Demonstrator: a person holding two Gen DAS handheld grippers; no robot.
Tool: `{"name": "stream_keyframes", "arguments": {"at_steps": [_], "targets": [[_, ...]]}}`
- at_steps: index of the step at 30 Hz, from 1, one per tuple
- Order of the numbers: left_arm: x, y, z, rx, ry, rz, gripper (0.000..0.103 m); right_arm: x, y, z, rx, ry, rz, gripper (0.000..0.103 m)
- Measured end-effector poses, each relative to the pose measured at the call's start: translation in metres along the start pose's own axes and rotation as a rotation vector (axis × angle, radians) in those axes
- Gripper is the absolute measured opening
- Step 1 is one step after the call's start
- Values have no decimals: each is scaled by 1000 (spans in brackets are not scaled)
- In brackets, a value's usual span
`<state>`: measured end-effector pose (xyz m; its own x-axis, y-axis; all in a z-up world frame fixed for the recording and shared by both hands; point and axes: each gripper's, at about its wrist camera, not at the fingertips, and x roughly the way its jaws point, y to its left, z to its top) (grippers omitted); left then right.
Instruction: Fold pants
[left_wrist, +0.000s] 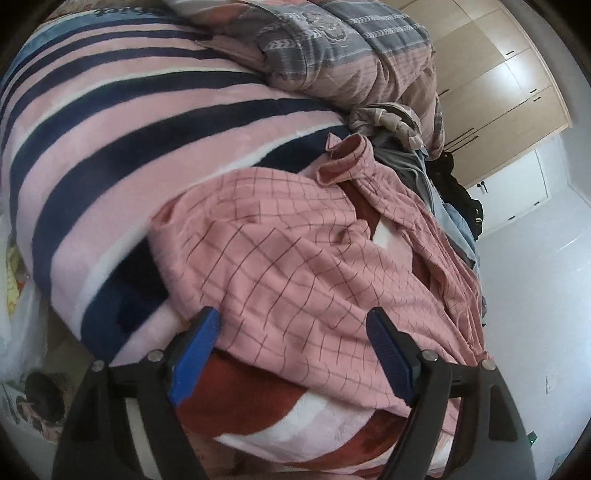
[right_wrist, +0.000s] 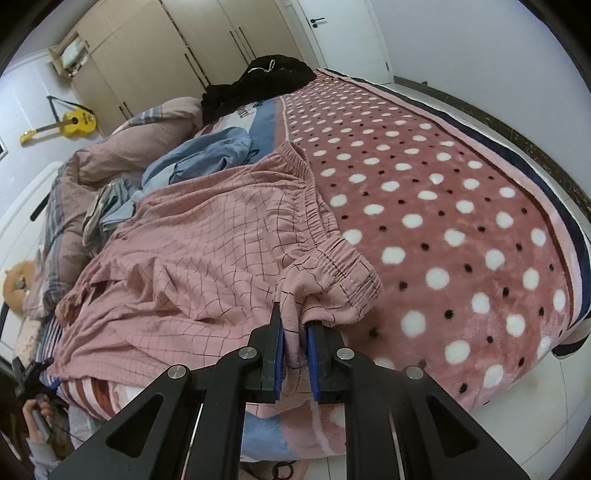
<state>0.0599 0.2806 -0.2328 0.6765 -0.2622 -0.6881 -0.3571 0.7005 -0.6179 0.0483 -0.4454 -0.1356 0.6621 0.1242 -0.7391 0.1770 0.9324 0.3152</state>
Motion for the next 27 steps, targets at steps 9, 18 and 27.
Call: {"name": "stream_keyframes", "arguments": {"at_steps": [9, 18, 27], "targets": [[13, 3, -14, -70, 44, -87, 89, 4, -6, -4, 17, 9, 4, 7], [36, -8, 17, -101, -32, -94, 8, 3, -4, -2, 15, -3, 20, 7], [-14, -60, 39, 85, -203, -127, 2, -14, 2, 9, -6, -46, 43, 5]]}}
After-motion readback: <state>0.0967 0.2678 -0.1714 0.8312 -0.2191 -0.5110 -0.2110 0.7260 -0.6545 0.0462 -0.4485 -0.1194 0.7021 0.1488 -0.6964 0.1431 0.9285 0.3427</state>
